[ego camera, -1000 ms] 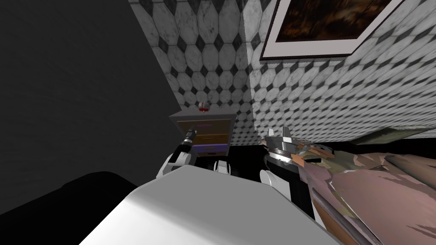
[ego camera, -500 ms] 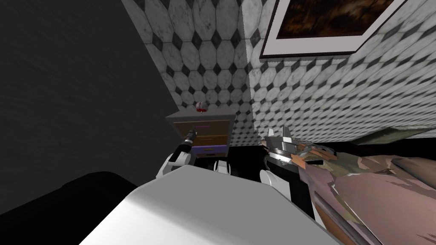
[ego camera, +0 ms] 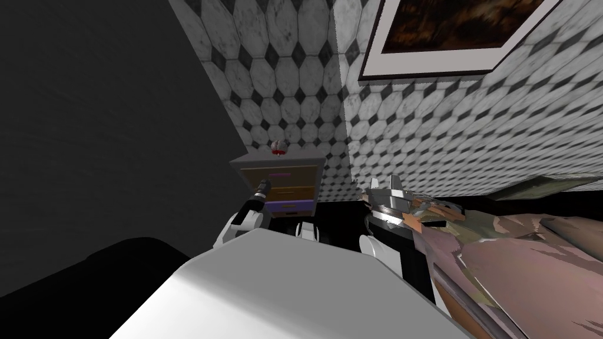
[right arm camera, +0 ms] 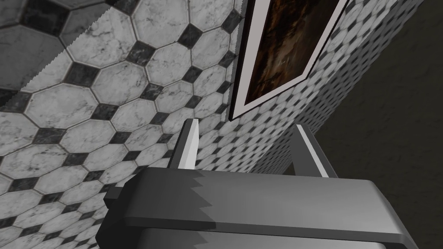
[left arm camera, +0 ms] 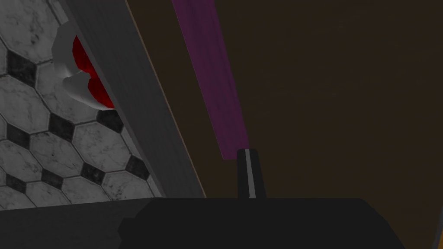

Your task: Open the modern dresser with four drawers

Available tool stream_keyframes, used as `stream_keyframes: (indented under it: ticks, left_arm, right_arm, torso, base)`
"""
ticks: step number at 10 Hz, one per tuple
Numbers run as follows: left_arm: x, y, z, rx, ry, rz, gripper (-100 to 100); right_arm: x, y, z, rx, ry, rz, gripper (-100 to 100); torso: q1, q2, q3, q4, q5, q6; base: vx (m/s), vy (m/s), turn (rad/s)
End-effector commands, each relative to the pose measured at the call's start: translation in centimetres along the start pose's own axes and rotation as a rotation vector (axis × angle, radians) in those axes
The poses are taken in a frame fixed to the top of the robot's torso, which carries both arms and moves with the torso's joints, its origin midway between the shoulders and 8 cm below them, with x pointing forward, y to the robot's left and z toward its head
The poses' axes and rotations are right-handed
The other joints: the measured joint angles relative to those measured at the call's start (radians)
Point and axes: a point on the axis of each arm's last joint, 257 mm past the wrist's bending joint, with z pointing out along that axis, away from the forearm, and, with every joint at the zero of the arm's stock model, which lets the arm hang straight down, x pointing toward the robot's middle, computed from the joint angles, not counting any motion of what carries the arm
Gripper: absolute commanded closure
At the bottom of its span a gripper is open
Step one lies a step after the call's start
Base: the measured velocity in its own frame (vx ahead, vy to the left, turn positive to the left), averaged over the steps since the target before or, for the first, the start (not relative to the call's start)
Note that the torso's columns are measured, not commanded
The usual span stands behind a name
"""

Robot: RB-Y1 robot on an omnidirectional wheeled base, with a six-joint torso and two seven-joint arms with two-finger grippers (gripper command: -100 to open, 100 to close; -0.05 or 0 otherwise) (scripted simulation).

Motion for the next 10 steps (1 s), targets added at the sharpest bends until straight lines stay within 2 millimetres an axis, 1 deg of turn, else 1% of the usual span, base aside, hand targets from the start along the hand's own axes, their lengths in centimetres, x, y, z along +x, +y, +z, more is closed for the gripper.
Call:
stream_keyframes:
  ticks: [1,2,3,4,6,8,9,10]
  left_arm:
    - [0.1,-0.2,-0.4,-0.002,0.005,0.0,100]
    - [0.2,-0.4,-0.6,0.0,0.007,-0.001,100]
    - [0.1,-0.3,-0.5,-0.001,0.006,0.0,100]
    - [0.0,-0.5,-0.6,-0.008,0.005,0.001,-100]
    - [-0.2,-0.6,-0.7,-0.015,0.004,0.001,-100]
    - [-0.4,-0.7,-0.8,-0.025,0.002,0.002,-100]
    - [-0.3,-0.7,-0.8,-0.02,0.003,0.002,-100]
    - [-0.5,-1.3,-1.0,-0.022,0.001,0.0,-100]
  right_arm:
    - [0.0,0.0,0.0,0.0,0.0,0.0,0]
    - [0.0,0.0,0.0,0.0,0.0,0.0,0]
    - [0.0,0.0,0.0,0.0,0.0,0.0,0]
    - [0.0,0.0,0.0,0.0,0.0,0.0,0]
    - [0.0,0.0,0.0,0.0,0.0,-0.001,0]
    - [0.0,0.0,0.0,0.0,0.0,-0.001,0]
    - [0.0,0.0,0.0,0.0,0.0,-0.001,0]
    - [0.0,0.0,0.0,0.0,0.0,0.0,0]
  torso:
    - [-0.001,0.0,0.0,0.001,-0.001,0.0]
    - [-0.002,-0.003,-0.002,0.0,-0.001,0.0]
    - [-0.004,-0.004,-0.003,0.0,-0.002,0.0]
    - [-0.001,-0.009,-0.005,-0.002,-0.001,0.0]
    - [0.002,-0.016,-0.01,-0.004,0.0,0.0]
    - [0.0,-0.005,-0.003,-0.001,-0.001,0.0]
    - [-0.001,-0.001,-0.001,0.0,-0.001,0.0]
    - [-0.004,0.003,0.002,0.001,-0.002,0.0]
  base:
    - [-0.176,-0.037,0.024]
    - [-0.182,-0.071,0.023]
    - [-0.089,-0.037,0.006]
    - [0.085,0.009,-0.025]
    - [0.165,0.045,-0.013]
    - [0.16,0.067,-0.018]
    - [0.072,0.034,-0.005]
    - [0.116,0.039,-0.01]
